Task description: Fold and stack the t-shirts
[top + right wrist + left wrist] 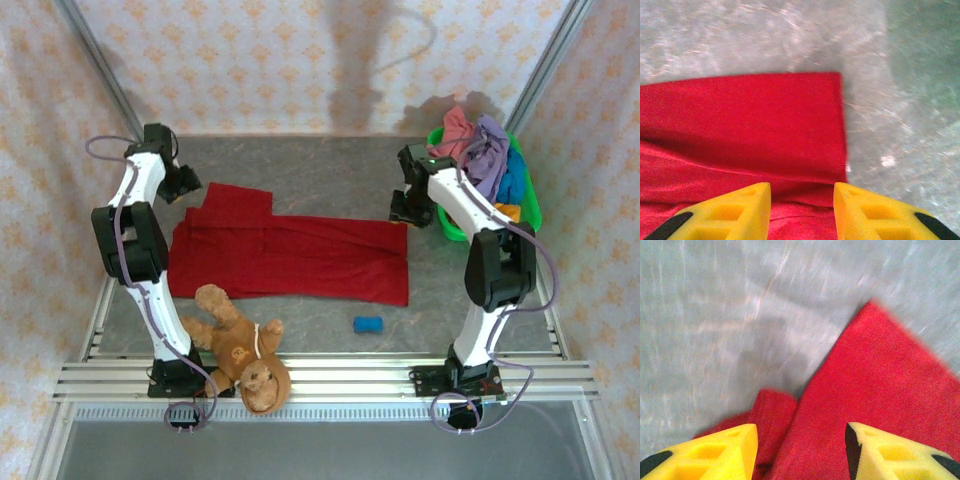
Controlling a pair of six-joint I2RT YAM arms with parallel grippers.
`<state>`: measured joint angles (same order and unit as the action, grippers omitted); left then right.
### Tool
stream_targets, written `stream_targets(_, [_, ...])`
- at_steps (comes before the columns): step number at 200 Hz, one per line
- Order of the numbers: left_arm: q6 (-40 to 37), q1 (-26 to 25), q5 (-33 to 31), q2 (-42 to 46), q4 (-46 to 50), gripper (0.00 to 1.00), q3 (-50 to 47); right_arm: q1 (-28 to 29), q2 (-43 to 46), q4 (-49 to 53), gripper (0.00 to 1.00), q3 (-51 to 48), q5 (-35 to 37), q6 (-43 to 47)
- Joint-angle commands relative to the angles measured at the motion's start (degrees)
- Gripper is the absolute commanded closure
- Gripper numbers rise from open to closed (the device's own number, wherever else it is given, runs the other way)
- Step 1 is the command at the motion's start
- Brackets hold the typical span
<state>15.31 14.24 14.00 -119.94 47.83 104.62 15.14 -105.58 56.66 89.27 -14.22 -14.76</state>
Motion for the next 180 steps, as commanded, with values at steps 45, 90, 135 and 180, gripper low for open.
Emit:
stream_targets(45, [1.7,-3.0,2.0,-17.7,8.4,0.52,20.7,7.6,-14.9,2.7,0.62,19.6,-2.0,-3.0])
stream_targets(90, [2.3,-4.0,0.2,-23.6,8.9,0.56,26.6,11.9,-24.2,2.8,0.62,32.7,-3.1,-4.5])
stream_targets(135, [2.2,-4.5,0.5,-26.5,8.7,0.66,28.7,15.8,-32.1,0.3,0.62,42.4,-5.0,-7.0])
stream_targets(180, [1.8,-5.0,0.8,-28.3,9.1,0.69,28.7,18.3,-39.1,-5.2,0.62,50.4,-8.6,-10.4])
